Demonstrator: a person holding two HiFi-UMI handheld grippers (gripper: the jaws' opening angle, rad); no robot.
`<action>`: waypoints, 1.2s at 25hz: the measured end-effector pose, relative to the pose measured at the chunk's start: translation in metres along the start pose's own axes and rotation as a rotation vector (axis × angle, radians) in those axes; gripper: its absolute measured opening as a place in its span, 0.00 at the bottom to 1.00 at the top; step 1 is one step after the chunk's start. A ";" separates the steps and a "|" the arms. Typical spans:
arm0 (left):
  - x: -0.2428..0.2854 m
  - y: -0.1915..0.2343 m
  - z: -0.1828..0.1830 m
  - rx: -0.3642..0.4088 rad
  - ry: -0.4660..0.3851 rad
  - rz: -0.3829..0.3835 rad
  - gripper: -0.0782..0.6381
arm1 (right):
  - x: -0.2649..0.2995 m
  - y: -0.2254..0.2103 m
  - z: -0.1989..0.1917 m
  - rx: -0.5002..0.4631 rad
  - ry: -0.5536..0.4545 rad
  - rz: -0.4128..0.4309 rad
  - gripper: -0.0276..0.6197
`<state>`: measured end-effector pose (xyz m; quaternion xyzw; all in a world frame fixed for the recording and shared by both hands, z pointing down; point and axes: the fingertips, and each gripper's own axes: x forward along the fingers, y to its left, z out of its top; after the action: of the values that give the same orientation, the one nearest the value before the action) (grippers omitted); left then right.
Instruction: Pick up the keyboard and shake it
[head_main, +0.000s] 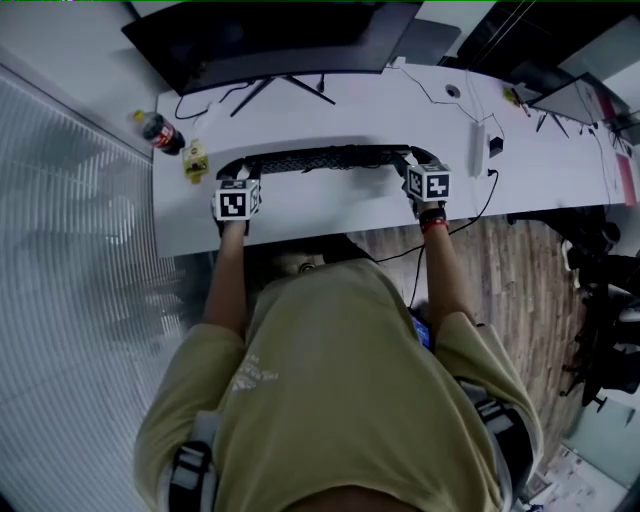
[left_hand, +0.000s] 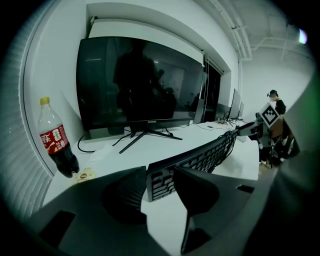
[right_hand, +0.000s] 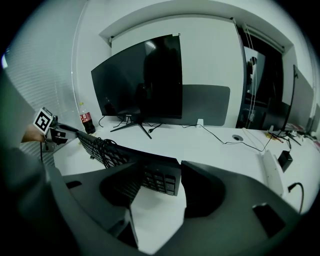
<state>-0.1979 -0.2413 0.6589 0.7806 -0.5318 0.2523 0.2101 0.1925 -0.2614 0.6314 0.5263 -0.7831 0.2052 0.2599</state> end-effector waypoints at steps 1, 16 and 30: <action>-0.003 -0.001 -0.001 0.006 -0.001 0.003 0.36 | -0.002 0.002 -0.002 -0.002 0.000 -0.001 0.41; -0.033 -0.020 -0.033 0.096 0.014 0.004 0.36 | -0.032 0.020 -0.040 -0.044 0.025 -0.023 0.42; -0.043 -0.034 -0.068 0.195 0.067 -0.002 0.36 | -0.047 0.030 -0.078 -0.102 0.062 -0.019 0.42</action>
<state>-0.1912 -0.1577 0.6835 0.7890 -0.4966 0.3287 0.1512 0.1938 -0.1702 0.6615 0.5132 -0.7792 0.1786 0.3125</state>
